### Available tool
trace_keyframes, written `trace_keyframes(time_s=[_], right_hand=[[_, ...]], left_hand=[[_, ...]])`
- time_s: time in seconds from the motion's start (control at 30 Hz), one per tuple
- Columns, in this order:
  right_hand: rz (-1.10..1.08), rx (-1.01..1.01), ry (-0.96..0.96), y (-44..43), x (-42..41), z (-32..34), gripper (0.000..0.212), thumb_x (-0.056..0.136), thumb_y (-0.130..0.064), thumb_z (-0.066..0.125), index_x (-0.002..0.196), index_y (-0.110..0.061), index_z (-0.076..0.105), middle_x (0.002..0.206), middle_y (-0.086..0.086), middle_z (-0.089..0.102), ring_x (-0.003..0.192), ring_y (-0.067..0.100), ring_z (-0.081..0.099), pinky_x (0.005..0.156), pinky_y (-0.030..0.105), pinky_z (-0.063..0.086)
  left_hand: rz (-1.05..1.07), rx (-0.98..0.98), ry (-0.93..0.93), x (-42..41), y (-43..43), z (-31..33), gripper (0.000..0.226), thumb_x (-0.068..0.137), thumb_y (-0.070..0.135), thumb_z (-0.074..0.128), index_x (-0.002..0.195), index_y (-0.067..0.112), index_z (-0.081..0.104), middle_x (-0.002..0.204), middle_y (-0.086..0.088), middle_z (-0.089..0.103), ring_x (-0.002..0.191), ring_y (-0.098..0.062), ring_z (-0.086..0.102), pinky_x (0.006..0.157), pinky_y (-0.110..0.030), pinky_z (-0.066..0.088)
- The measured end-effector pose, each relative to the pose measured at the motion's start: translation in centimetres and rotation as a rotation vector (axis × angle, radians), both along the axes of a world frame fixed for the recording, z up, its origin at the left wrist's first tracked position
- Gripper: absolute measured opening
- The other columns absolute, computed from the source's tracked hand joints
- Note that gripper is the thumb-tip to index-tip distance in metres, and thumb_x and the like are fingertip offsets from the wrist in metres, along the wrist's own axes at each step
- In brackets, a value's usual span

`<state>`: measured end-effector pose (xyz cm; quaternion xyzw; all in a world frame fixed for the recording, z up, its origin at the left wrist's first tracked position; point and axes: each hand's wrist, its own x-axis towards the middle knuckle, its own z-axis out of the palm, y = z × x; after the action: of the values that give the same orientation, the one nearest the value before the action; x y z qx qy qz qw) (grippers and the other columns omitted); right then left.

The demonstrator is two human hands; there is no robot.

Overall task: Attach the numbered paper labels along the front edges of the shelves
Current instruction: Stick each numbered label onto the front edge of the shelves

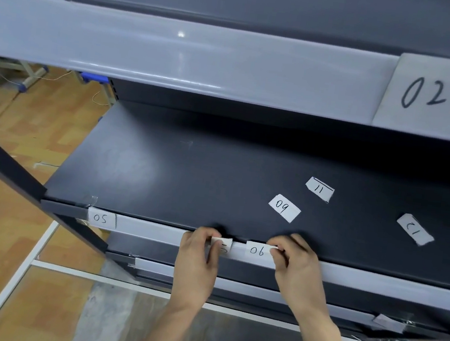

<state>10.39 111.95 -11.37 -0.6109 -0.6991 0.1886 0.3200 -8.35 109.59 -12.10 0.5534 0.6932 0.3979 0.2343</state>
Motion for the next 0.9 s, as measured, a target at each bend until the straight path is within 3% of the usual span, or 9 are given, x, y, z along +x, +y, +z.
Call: trace_keyframes(time_s=[0.13, 0.3, 0.5, 0.67, 0.77, 0.9], right_hand=[[-0.030, -0.009, 0.037, 0.1, -0.1, -0.2, 0.025, 0.078, 0.003, 0.067, 0.078, -0.022, 0.067, 0.080, -0.015, 0.053, 0.062, 0.009, 0.052, 0.061, 0.025, 0.046], [-0.021, -0.004, 0.085, 0.3, -0.1, -0.4, 0.021, 0.075, 0.005, 0.068, 0.073, -0.016, 0.068, 0.085, -0.011, 0.056, 0.059, 0.012, 0.054, 0.060, 0.023, 0.046], [0.000, 0.071, 0.068, 0.2, -0.1, -0.6, 0.021, 0.073, 0.007, 0.069, 0.075, -0.014, 0.070, 0.086, -0.010, 0.055, 0.059, 0.011, 0.051, 0.060, 0.026, 0.046], [-0.035, 0.117, 0.058, -1.2, -0.2, -1.9, 0.028, 0.080, 0.008, 0.060, 0.094, -0.010, 0.075, 0.095, -0.009, 0.053, 0.070, 0.003, 0.052, 0.069, 0.014, 0.043], [-0.046, 0.139, 0.068, -1.7, -0.4, -2.3, 0.032, 0.081, 0.010, 0.056, 0.099, -0.009, 0.074, 0.099, -0.007, 0.053, 0.083, 0.009, 0.056, 0.074, 0.017, 0.045], [-0.066, 0.137, 0.097, -1.7, -0.7, -2.1, 0.033, 0.081, 0.012, 0.057, 0.098, -0.009, 0.075, 0.099, -0.006, 0.054, 0.085, 0.009, 0.057, 0.072, 0.019, 0.047]], left_hand=[[0.003, 0.003, -0.005, 0.0, 0.0, 0.1, 0.012, 0.094, 0.014, 0.057, 0.097, 0.024, 0.062, 0.089, 0.025, 0.057, 0.094, -0.002, 0.045, 0.078, -0.003, 0.034], [0.012, -0.003, -0.015, 0.1, 0.1, 0.1, 0.011, 0.095, 0.015, 0.057, 0.098, 0.024, 0.061, 0.089, 0.027, 0.055, 0.094, -0.005, 0.047, 0.075, -0.016, 0.039], [0.029, -0.001, -0.037, 0.3, 0.0, 0.1, 0.014, 0.096, 0.017, 0.055, 0.094, 0.031, 0.058, 0.089, 0.026, 0.055, 0.094, -0.007, 0.048, 0.074, -0.019, 0.038], [0.049, -0.024, -0.155, 0.2, 0.0, 0.3, 0.023, 0.095, 0.017, 0.057, 0.088, 0.039, 0.056, 0.089, 0.021, 0.059, 0.092, -0.012, 0.055, 0.073, -0.020, 0.043], [0.061, -0.055, -0.211, 0.1, 0.2, 0.0, 0.021, 0.094, 0.017, 0.059, 0.088, 0.037, 0.059, 0.091, 0.016, 0.063, 0.092, -0.012, 0.057, 0.075, -0.021, 0.045], [0.102, -0.070, -0.331, 0.1, 0.2, 0.2, 0.015, 0.093, 0.014, 0.062, 0.089, 0.028, 0.064, 0.088, 0.007, 0.067, 0.086, -0.012, 0.061, 0.076, -0.022, 0.048]])
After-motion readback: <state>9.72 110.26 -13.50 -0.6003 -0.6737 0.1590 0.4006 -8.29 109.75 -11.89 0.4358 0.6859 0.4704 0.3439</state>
